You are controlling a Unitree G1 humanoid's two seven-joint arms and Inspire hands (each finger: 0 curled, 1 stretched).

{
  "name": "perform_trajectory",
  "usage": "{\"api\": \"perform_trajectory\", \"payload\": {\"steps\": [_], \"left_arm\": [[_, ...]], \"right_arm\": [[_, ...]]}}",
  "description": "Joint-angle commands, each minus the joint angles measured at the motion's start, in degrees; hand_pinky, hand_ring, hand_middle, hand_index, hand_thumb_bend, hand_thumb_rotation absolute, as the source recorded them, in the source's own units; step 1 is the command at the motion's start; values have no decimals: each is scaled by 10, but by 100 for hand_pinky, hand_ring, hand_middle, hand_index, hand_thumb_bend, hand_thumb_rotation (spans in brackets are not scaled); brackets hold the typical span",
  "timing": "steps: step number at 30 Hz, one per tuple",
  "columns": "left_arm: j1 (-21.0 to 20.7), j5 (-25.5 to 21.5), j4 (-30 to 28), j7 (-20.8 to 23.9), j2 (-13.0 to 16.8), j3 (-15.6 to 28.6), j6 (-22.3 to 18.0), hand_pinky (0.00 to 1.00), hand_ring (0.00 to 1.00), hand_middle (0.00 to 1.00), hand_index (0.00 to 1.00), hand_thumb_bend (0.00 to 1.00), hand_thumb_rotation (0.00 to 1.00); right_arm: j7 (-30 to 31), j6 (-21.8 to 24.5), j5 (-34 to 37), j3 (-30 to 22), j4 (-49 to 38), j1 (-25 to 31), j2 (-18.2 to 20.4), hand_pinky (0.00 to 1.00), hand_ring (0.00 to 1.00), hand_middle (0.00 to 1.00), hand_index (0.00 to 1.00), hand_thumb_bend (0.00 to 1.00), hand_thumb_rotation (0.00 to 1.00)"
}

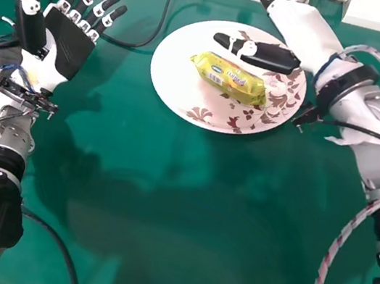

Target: Pick up biscuit and place it in the plate

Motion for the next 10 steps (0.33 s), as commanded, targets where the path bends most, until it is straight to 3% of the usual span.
{"api": "perform_trajectory", "payload": {"steps": [1,10], "left_arm": [[6,-2,-4,-4,3,-1,2,89,89,95,98,87,44],[5,-5,-5,-7,3,1,11,79,85,91,96,87,42]], "right_arm": [[-12,-15,10,-9,8,9,4,76,88,97,97,95,27],[-38,-44,30,-26,22,21,12,77,89,98,100,95,26]]}}
